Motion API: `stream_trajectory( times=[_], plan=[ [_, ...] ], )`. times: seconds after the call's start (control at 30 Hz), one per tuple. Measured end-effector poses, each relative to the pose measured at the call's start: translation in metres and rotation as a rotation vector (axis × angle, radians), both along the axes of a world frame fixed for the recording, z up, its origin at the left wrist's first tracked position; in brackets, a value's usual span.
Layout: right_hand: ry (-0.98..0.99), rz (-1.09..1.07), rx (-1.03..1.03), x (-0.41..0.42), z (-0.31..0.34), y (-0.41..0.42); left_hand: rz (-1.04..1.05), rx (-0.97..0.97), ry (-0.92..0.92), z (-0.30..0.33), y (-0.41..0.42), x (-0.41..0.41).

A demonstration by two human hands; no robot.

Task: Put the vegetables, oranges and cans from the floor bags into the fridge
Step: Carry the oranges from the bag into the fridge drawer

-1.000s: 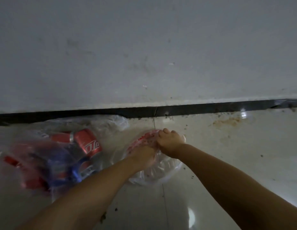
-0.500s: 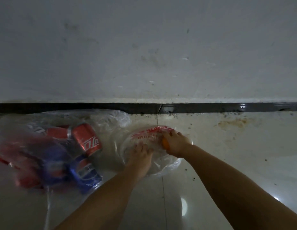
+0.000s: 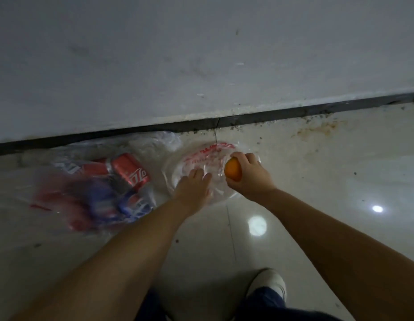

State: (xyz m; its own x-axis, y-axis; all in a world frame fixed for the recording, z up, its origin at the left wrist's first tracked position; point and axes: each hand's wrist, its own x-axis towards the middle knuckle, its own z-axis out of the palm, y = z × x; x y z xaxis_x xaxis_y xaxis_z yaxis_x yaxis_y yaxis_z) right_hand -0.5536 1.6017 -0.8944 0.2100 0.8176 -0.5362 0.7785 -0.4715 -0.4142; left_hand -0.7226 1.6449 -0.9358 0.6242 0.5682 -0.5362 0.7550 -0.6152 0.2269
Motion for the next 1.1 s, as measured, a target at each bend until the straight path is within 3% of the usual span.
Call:
stream_trajectory(
  times=[0.17,0.43,0.63,0.83,1.1],
  plan=[
    [0.009,-0.054,-0.072,-0.01,0.093,-0.014,0.086,0.008,-0.025,0.113,0.012,-0.026],
    [-0.01,0.104,-0.156,-0.026,0.286,-0.02,0.115,-0.012,-0.007,0.315,0.011,-0.044],
    [-0.052,0.053,-0.108,-0.03,0.435,-0.02,0.108,0.089,-0.114,0.473,0.02,-0.033],
    [-0.104,-0.112,-0.043,-0.049,0.518,-0.045,0.016,0.125,-0.147,0.553,0.012,-0.046],
    [-0.151,-0.431,0.02,-0.096,0.599,-0.162,-0.385,0.169,-0.212,0.641,-0.033,-0.034]
  ],
)
